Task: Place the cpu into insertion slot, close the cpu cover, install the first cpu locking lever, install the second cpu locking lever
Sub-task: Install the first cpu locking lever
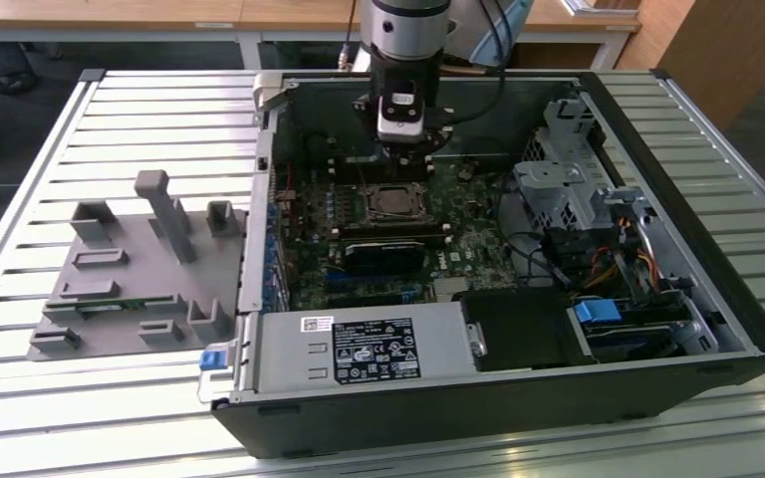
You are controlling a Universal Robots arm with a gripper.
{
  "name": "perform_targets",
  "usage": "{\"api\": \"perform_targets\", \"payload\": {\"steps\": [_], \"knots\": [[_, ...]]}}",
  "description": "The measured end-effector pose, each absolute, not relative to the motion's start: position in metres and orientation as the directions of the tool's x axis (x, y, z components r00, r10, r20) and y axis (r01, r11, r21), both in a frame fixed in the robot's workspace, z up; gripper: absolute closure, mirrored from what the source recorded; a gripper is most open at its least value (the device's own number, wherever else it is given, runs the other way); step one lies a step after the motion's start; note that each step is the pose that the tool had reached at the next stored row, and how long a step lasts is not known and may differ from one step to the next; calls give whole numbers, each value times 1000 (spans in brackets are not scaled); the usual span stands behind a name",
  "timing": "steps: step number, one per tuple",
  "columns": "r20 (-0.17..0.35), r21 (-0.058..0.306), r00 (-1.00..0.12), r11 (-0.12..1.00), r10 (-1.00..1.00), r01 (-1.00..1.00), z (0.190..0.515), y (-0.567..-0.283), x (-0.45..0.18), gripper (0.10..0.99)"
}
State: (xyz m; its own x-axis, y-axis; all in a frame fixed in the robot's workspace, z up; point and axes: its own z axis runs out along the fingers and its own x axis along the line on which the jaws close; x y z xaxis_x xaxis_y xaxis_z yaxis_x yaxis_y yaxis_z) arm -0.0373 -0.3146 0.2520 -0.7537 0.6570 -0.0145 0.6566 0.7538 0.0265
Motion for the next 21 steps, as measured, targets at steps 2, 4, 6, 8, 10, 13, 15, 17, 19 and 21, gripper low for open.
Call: {"api": "perform_targets", "payload": {"steps": [2, 4, 6, 8, 10, 13, 15, 17, 19, 21], "knots": [[-15, 26, -778, 778, 629, 628, 252, -315, -37, 980], [-15, 26, -800, 800, 600, 599, 251, -315, -37, 980], [-15, 26, -821, 821, 571, 570, 251, -315, -37, 980], [-15, 27, -841, 841, 541, 540, 251, -315, -37, 980], [-15, 26, -860, 860, 509, 509, 250, -315, -37, 980], [-15, 26, -887, 887, 462, 462, 250, -315, -37, 980], [-15, 26, -903, 903, 430, 430, 250, -315, -37, 980], [-15, 26, -918, 918, 396, 395, 250, -315, -37, 980], [-14, 27, -932, 932, 362, 362, 250, -315, -37, 980], [-15, 26, -944, 944, 329, 328, 249, -315, -37, 980]]}}
